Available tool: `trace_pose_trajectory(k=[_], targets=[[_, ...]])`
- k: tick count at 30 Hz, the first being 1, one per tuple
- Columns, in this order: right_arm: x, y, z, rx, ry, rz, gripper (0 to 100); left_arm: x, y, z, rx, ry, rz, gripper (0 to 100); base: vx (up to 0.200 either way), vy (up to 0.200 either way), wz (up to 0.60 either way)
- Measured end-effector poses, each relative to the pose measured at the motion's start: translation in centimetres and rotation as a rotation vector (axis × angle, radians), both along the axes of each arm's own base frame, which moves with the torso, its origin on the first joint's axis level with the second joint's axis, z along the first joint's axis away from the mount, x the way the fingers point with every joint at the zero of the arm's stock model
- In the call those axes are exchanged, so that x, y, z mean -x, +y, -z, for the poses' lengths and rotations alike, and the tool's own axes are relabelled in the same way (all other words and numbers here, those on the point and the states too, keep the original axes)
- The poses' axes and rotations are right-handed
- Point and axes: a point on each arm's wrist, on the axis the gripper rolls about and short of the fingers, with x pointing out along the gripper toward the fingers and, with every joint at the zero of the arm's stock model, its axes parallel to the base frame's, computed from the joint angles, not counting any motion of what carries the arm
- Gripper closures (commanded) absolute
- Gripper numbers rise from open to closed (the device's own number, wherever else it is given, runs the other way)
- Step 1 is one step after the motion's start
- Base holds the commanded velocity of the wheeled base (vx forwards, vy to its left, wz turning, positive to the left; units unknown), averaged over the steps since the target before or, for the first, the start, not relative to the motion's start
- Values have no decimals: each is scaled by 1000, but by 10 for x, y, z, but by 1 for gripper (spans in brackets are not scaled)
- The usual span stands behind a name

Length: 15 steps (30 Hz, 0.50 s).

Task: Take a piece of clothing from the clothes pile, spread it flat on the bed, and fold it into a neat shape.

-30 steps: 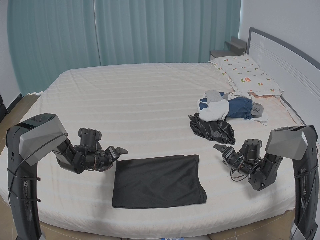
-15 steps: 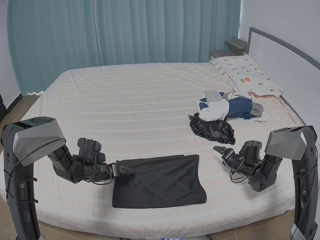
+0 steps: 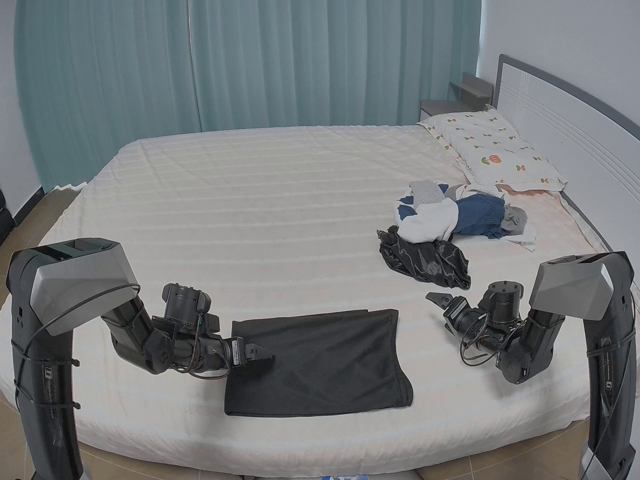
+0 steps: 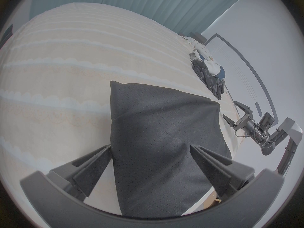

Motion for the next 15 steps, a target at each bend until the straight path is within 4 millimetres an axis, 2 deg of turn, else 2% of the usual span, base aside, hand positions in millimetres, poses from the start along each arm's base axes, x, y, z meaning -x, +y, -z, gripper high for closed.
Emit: trace_pose_trajectory(k=[2, 3, 15], targets=[[0, 0, 0, 0, 1, 0, 0, 1, 0, 0, 3, 2, 5, 0, 0, 0, 0], [0, 0, 0, -1, 0, 0, 0, 1, -1, 0, 5, 3, 7, 100, 0, 0, 0], [0, 0, 0, -1, 0, 0, 0, 3, 0, 0, 18, 21, -10, 100, 0, 0, 0]])
